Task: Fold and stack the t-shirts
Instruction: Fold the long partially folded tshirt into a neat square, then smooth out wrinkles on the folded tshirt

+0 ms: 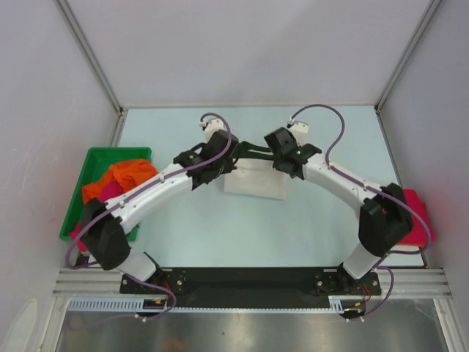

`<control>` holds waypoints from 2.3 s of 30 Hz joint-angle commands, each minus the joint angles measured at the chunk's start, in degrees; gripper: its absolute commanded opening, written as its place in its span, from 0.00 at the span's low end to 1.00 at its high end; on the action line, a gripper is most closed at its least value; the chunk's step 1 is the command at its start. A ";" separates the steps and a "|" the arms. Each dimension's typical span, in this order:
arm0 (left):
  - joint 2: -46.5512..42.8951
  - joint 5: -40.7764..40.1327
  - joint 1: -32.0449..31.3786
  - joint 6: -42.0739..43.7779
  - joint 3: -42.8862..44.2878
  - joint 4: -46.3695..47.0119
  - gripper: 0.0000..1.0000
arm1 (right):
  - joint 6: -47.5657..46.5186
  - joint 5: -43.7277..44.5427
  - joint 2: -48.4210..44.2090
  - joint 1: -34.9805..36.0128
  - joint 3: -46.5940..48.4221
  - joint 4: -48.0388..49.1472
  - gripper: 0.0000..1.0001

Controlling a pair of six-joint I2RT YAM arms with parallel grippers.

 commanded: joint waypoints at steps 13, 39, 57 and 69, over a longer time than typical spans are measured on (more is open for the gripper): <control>30.00 1.89 12.43 10.65 34.21 1.86 0.00 | -11.07 -2.90 29.26 -10.65 32.22 4.49 0.00; 46.21 6.38 17.97 9.07 50.43 1.23 0.36 | -11.76 -12.57 38.62 -16.45 35.44 15.60 0.29; 35.46 16.57 12.79 6.96 30.55 9.16 0.14 | -7.91 -15.74 28.48 -8.89 21.26 13.01 0.00; 43.36 21.32 12.17 4.85 26.33 2.66 0.12 | -2.72 -16.09 32.53 -7.93 13.70 8.53 0.00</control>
